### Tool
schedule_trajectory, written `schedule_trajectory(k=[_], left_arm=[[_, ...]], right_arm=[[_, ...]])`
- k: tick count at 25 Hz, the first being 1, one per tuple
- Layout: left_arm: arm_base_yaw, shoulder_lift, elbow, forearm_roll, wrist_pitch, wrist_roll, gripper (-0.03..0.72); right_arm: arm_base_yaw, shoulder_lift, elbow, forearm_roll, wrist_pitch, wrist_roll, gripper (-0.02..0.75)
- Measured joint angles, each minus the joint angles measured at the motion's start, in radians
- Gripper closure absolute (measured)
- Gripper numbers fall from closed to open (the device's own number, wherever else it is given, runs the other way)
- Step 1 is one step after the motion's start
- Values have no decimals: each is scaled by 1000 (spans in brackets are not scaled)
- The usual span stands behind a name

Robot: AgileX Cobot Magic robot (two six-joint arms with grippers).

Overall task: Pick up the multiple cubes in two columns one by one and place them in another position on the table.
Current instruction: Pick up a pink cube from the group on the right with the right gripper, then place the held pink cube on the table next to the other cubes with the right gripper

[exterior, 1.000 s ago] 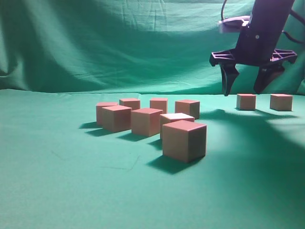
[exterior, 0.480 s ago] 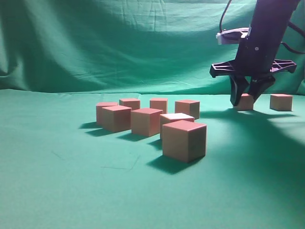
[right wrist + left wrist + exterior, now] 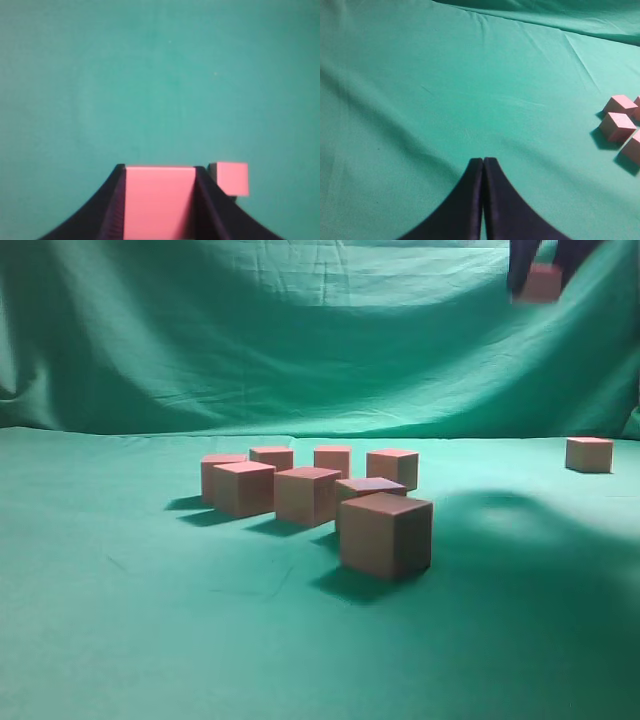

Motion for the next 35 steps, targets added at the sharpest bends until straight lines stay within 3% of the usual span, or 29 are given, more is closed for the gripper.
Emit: schedule_trajectory(k=[3, 7, 10, 17, 23, 28, 35], left_arm=[[0, 0, 0, 0, 0, 0, 688], [0, 0, 0, 0, 0, 0, 688], [0, 0, 0, 0, 0, 0, 688], [0, 0, 0, 0, 0, 0, 688], [0, 0, 0, 0, 0, 0, 688], [0, 0, 0, 0, 0, 0, 688], [0, 0, 0, 0, 0, 0, 688]], right_arm=[[7, -110, 0, 82, 107, -4, 483], [88, -231, 0, 85, 232, -40, 483], [207, -311, 51, 85, 258, -64, 483], [524, -398, 337, 85, 182, -70, 483], [718, -334, 439, 89, 103, -117, 483], [778, -214, 441, 113, 97, -243, 483], [784, -86, 412, 116, 68, -325, 483]])
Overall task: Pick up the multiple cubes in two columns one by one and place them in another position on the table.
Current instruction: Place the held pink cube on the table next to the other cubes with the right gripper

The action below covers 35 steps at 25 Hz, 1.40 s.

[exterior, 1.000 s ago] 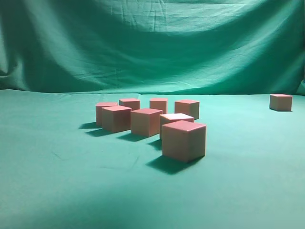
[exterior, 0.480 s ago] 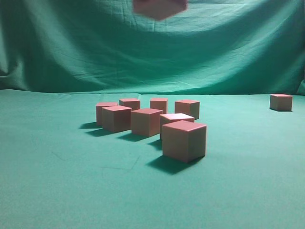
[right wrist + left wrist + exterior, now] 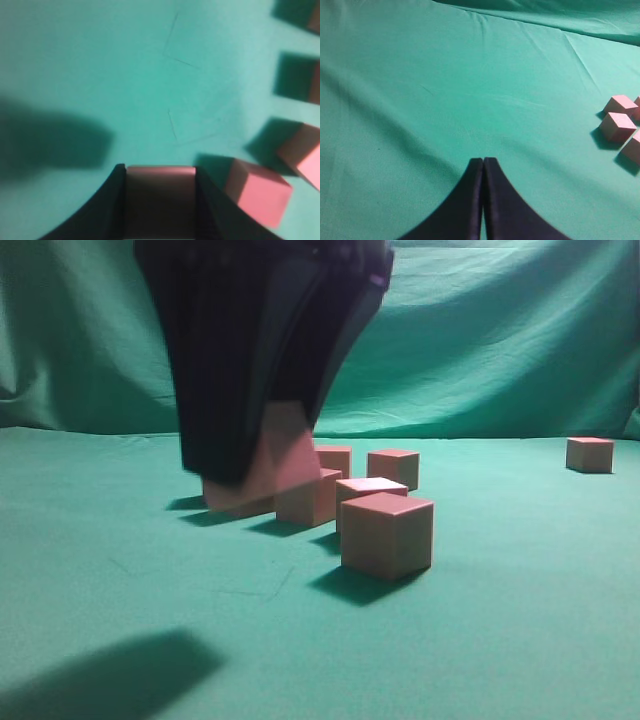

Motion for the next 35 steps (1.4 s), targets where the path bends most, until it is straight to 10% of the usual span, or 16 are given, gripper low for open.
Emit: schedule_trajectory(k=[33, 35], left_arm=[[0, 0, 0, 0, 0, 0, 688], [0, 0, 0, 0, 0, 0, 688]], right_arm=[[2, 133, -2, -142, -152, -5, 483], [2, 140, -2, -144, -150, -5, 365]])
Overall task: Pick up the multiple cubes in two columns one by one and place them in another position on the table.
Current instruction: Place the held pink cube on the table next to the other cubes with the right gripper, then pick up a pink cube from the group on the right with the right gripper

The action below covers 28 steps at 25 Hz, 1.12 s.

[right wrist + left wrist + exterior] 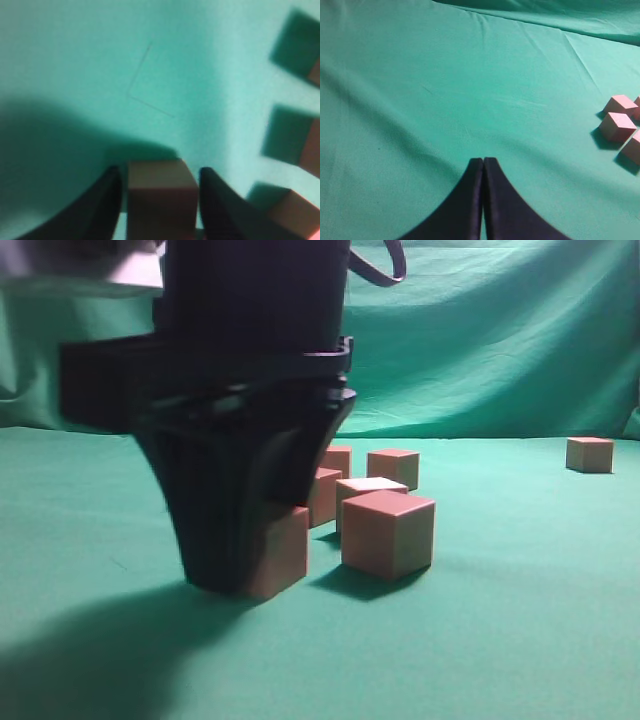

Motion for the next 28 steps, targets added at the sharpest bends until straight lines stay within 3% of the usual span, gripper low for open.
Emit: schedule_trajectory(k=[5, 11, 20, 24, 28], left_arm=[[0, 0, 0, 0, 0, 0, 688], [0, 0, 0, 0, 0, 0, 688], [0, 0, 0, 0, 0, 0, 688], [0, 0, 0, 0, 0, 0, 688], [0, 0, 0, 0, 0, 0, 688]], right_arm=[[0, 2, 0, 20, 7, 0, 129], [0, -48, -54, 56, 54, 0, 107], [-15, -203, -341, 63, 199, 34, 107], [-119, -246, -427, 4, 293, 135, 107], [-310, -258, -441, -67, 374, 229, 107]])
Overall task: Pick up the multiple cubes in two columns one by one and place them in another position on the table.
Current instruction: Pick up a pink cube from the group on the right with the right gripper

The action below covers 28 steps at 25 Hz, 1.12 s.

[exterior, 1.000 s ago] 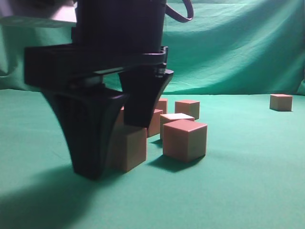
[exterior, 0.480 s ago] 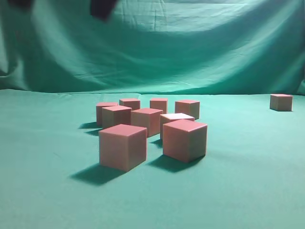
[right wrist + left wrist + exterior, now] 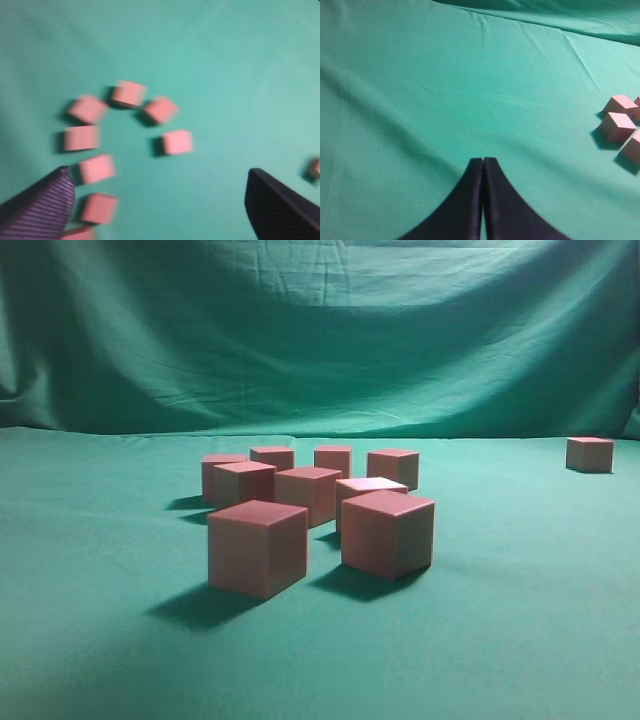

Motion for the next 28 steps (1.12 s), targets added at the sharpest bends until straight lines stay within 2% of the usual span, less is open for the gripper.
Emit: schedule_trajectory(k=[7, 9, 12, 14, 15, 19, 28], left_arm=[[0, 0, 0, 0, 0, 0, 688], [0, 0, 0, 0, 0, 0, 688], [0, 0, 0, 0, 0, 0, 688], [0, 0, 0, 0, 0, 0, 688], [0, 0, 0, 0, 0, 0, 688], [0, 0, 0, 0, 0, 0, 688], [0, 0, 0, 0, 0, 0, 688]], right_arm=[[-381, 82, -2, 15, -4, 61, 107], [-465, 126, -2, 42, -31, 62, 107], [-546, 195, -2, 64, -84, 60, 107], [-582, 244, -2, 69, -118, 60, 107], [-597, 270, -2, 71, -139, 60, 148], [-636, 363, -2, 73, -235, 58, 149], [-644, 494, -2, 116, -349, 20, 149]])
